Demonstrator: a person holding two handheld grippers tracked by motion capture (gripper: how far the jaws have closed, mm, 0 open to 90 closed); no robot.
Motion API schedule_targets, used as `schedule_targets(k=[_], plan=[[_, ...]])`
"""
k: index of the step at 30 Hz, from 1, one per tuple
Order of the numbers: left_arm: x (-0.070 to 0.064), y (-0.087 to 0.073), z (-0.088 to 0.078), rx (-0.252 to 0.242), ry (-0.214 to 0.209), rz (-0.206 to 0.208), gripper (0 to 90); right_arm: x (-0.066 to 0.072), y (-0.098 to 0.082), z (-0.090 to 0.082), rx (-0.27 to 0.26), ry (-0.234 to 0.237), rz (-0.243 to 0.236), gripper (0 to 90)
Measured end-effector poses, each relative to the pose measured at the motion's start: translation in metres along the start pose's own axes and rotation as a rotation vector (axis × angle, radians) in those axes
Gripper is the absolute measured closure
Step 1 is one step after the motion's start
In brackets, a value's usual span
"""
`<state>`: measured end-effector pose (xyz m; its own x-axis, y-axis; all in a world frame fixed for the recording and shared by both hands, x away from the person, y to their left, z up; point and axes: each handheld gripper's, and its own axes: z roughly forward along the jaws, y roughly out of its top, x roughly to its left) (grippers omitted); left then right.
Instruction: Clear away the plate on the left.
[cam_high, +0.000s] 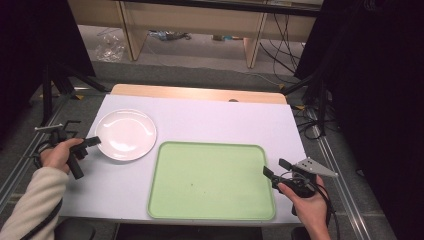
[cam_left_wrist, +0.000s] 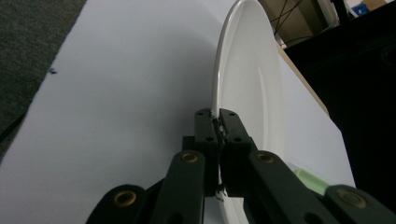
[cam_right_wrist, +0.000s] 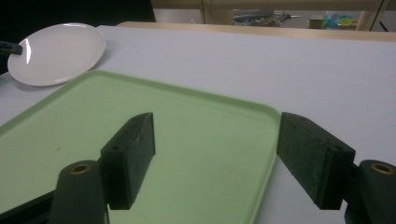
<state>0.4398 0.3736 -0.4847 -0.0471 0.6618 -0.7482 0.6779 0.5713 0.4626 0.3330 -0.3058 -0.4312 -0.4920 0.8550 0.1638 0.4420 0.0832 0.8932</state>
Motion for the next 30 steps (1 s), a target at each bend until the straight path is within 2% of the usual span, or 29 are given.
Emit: schedule_targets(k=[1,2,3,4,6,21,30], plan=[[-0.0032,0.0003,-0.0016,0.006,0.014,0.017,87.2,-0.0003,0.0009,-0.0022,0.019,-0.013,-0.015,28.9],[-0.0040,0.0001,-0.0019,0.003,0.013,0.023,87.3,-0.0007,0.0006,-0.0019,0.011,-0.018,-0.027,28.9],[-0.0040,0.0002,-0.0020,0.000,0.004,0.022,87.3,-0.0001,0.0011,-0.0033,0.021,-0.011,-0.010,29.0],[-0.0032,0.0003,-0.0021,-0.004,-0.012,0.009,87.3,-0.0001,0.0011,-0.0033,0.021,-0.011,-0.010,29.0],[-0.0025,-0.0001,-0.0020,-0.008,-0.017,0.000,87.4,-0.0015,0.0006,-0.0027,0.015,-0.020,-0.023,29.1],[-0.0032,0.0000,-0.0044,-0.013,-0.042,0.018,87.2,-0.0014,0.0005,-0.0023,0.017,-0.020,-0.027,29.8],[-0.0016,0.0009,-0.0083,-0.013,-0.073,-0.002,87.1,-0.0015,0.0006,-0.0024,0.013,-0.025,-0.030,30.2]])
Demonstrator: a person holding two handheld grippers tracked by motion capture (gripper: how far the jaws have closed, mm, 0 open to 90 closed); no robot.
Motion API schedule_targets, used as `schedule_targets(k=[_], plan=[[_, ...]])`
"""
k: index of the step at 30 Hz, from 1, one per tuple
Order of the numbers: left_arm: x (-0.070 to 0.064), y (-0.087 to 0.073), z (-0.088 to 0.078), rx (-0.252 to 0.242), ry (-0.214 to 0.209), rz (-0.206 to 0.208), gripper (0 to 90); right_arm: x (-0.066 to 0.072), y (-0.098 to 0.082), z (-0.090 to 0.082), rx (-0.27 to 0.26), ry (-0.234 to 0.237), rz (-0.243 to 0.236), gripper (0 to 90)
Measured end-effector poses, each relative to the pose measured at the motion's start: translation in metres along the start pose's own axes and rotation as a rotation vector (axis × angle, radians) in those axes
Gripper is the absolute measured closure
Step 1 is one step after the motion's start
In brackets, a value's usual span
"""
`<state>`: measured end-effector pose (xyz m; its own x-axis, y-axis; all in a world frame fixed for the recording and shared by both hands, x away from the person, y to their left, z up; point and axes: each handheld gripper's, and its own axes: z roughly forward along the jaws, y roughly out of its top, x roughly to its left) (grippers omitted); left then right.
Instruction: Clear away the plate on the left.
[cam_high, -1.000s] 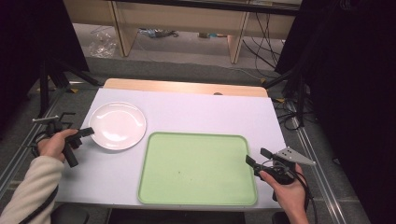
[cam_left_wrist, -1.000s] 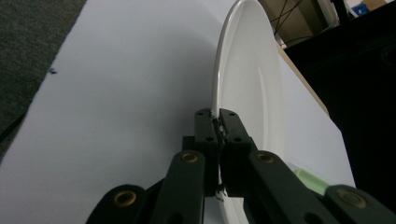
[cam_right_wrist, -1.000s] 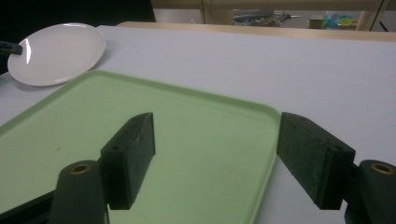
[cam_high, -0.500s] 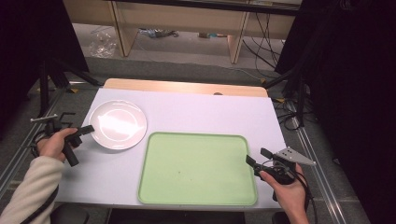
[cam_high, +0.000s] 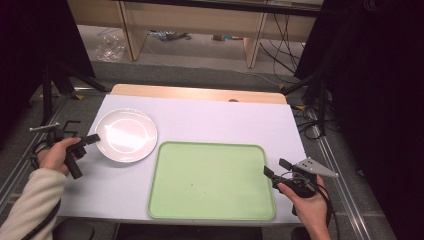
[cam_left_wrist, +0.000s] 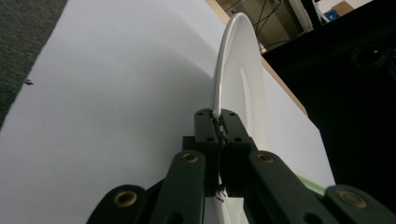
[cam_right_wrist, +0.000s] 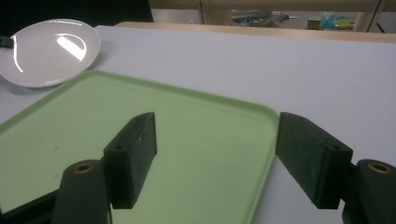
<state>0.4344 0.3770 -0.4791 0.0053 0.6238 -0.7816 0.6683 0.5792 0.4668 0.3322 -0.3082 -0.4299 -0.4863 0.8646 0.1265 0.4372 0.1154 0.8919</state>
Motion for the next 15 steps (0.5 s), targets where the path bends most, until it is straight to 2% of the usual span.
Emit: schedule_targets(k=[1,2,3,5,8,10,12,13,14,15], plan=[[0.0008,0.0000,-0.0005,-0.007,-0.006,-0.009,87.0,0.0000,0.0001,-0.0002,0.000,0.000,0.001,30.3],[0.0014,0.0002,-0.0004,-0.012,-0.020,-0.008,87.0,0.0007,-0.0004,0.0017,-0.025,0.012,0.017,30.3],[0.0025,0.0005,-0.0013,-0.017,-0.046,-0.016,86.9,0.0006,-0.0004,0.0016,-0.025,0.011,0.016,30.3],[0.0016,0.0016,-0.0030,-0.014,-0.029,-0.020,87.0,0.0009,-0.0004,0.0011,-0.022,0.016,0.023,30.3],[-0.0002,0.0025,-0.0051,-0.023,-0.033,-0.023,86.9,0.0002,-0.0008,0.0020,-0.024,0.012,0.019,30.4],[-0.0005,0.0029,-0.0054,-0.037,-0.072,-0.027,86.8,0.0007,-0.0004,0.0013,-0.022,0.015,0.023,30.4],[-0.0024,0.0038,-0.0072,-0.023,-0.043,-0.029,86.9,0.0005,-0.0002,0.0013,-0.021,0.012,0.028,30.5],[-0.0022,0.0034,-0.0074,-0.023,-0.052,-0.035,86.8,-0.0005,-0.0003,0.0019,-0.026,0.004,0.021,30.6],[-0.0012,0.0024,-0.0066,-0.038,-0.086,-0.040,86.9,-0.0005,-0.0003,0.0017,-0.024,0.005,0.025,30.6],[-0.0019,0.0023,-0.0065,-0.036,-0.078,-0.041,86.9,-0.0012,-0.0007,0.0021,-0.033,0.003,0.012,30.5]])
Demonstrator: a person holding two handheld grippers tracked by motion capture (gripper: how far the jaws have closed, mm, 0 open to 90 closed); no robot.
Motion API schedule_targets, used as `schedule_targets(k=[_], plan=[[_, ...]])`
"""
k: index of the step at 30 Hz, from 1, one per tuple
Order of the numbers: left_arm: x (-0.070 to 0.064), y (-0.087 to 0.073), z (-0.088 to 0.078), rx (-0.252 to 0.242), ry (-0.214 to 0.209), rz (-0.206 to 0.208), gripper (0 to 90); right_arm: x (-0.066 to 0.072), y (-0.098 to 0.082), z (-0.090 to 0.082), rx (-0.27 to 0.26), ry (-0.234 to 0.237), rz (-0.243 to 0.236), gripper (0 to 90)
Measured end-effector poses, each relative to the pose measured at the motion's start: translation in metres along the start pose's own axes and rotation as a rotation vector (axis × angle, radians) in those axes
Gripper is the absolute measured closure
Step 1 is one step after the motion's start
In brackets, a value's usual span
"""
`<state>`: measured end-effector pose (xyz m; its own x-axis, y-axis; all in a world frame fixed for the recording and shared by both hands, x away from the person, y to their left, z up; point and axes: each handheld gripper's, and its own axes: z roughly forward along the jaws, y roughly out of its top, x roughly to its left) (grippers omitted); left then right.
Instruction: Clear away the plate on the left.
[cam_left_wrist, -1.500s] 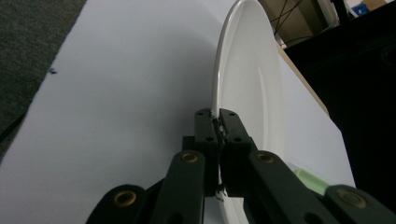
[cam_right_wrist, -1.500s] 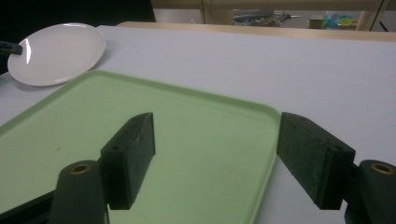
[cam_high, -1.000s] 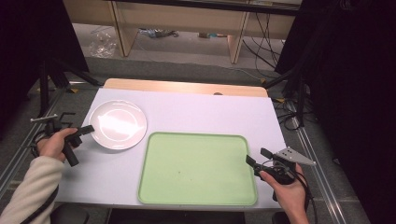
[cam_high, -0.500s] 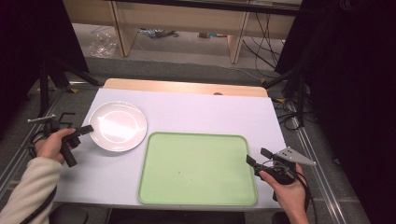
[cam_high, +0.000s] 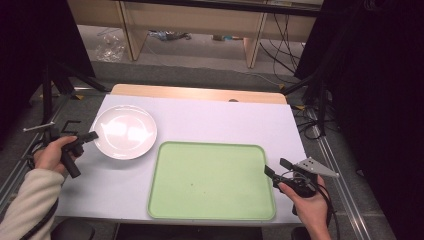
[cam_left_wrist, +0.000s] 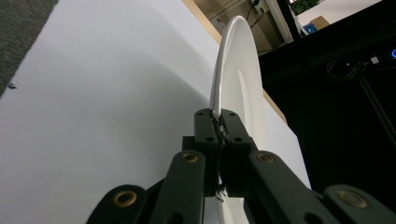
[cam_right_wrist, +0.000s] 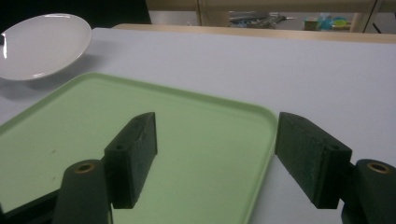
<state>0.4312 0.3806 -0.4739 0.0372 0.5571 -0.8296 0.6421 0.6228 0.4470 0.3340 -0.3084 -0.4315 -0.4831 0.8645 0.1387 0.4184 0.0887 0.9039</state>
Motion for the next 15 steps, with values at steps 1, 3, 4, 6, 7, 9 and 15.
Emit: schedule_targets(k=[1,3,4,6,7,9,15], plan=[[-0.0005,0.0000,0.0001,0.002,0.004,-0.003,86.8,0.0008,0.0004,-0.0009,0.004,0.003,0.010,30.6],[-0.0018,0.0000,0.0005,0.001,-0.004,-0.004,86.8,0.0006,0.0005,-0.0010,0.006,0.002,0.010,30.6],[-0.0033,0.0002,-0.0003,0.008,0.017,-0.006,86.8,0.0001,0.0004,-0.0006,0.003,0.000,0.005,30.5],[-0.0037,0.0000,-0.0008,0.004,0.011,-0.009,86.8,0.0002,0.0002,-0.0003,0.000,-0.001,0.003,30.5],[-0.0039,0.0000,-0.0007,0.003,0.009,-0.008,86.8,0.0009,0.0007,-0.0013,0.008,0.001,0.014,30.5],[-0.0032,-0.0012,0.0004,-0.004,-0.027,-0.016,86.8,0.0001,0.0014,-0.0036,0.028,-0.008,0.007,30.5],[-0.0054,-0.0036,0.0017,0.018,-0.029,-0.033,86.8,0.0002,0.0004,-0.0010,-0.014,-0.003,0.003,30.5]])
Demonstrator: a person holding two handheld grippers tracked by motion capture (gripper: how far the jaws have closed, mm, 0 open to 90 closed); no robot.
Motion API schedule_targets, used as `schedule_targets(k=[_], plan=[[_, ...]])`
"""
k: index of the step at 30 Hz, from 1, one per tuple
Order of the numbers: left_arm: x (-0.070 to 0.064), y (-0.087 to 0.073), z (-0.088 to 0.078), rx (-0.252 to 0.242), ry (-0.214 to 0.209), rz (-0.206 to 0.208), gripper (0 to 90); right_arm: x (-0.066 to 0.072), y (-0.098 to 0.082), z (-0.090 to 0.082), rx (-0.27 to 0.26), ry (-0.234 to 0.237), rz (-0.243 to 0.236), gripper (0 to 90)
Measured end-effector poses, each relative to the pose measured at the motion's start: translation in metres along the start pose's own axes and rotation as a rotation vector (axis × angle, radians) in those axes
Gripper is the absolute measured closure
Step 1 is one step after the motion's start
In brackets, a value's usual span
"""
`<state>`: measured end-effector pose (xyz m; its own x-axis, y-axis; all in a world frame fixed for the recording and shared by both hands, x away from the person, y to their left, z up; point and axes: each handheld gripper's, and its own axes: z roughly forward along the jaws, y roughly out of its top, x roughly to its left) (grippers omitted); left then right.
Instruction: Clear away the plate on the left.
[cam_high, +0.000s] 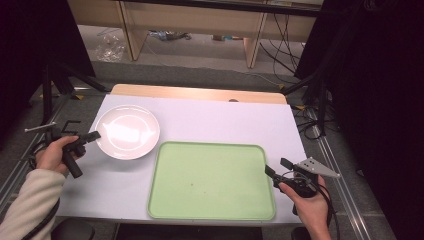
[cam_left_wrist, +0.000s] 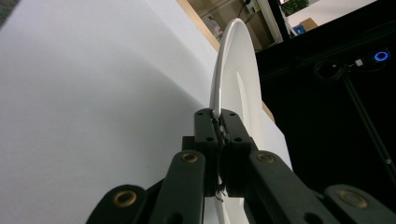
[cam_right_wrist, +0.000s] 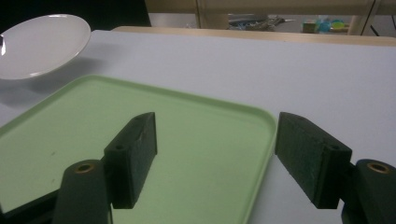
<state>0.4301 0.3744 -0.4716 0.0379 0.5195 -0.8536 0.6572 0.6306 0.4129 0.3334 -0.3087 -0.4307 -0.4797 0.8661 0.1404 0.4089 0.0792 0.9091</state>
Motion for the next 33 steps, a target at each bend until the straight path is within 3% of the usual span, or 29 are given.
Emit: schedule_targets(k=[1,2,3,6,10,11,12,14,22,24,25,33], plan=[[0.000,-0.001,0.001,-0.004,-0.024,-0.001,86.9,0.000,0.001,-0.002,0.025,-0.013,-0.007,30.5],[-0.002,-0.001,0.000,0.006,0.006,0.002,86.9,0.000,0.001,-0.002,0.025,-0.013,-0.007,30.5],[-0.003,-0.002,0.001,0.013,-0.002,0.002,86.8,0.000,0.001,-0.003,0.036,-0.010,-0.003,30.5],[-0.004,-0.003,0.003,0.040,-0.014,0.005,86.6,0.000,0.000,0.000,0.001,-0.002,0.002,30.5],[-0.007,-0.005,0.005,0.061,-0.006,0.027,86.7,0.000,0.000,0.000,0.006,0.002,0.010,30.5],[-0.005,-0.007,0.007,0.053,-0.044,0.020,86.6,0.000,0.000,0.000,0.006,0.002,0.009,30.5],[-0.007,-0.007,0.007,0.063,-0.011,0.024,86.7,0.000,0.000,0.000,0.001,0.001,0.003,30.4],[-0.007,-0.008,0.007,0.071,-0.005,0.027,86.7,0.000,0.000,0.000,0.001,-0.001,0.000,30.4],[-0.012,-0.009,0.007,0.069,-0.008,0.029,86.6,0.000,0.000,0.000,-0.004,-0.002,-0.002,30.4],[-0.013,-0.010,0.008,0.065,-0.038,0.039,86.6,0.000,0.000,0.000,-0.003,-0.002,-0.002,30.4],[-0.015,-0.009,0.008,0.079,-0.012,0.052,86.5,0.000,0.000,0.000,-0.003,-0.003,-0.002,30.4],[-0.019,-0.010,0.007,0.080,-0.021,0.060,86.6,0.000,0.001,-0.001,0.005,-0.003,0.008,30.2]])
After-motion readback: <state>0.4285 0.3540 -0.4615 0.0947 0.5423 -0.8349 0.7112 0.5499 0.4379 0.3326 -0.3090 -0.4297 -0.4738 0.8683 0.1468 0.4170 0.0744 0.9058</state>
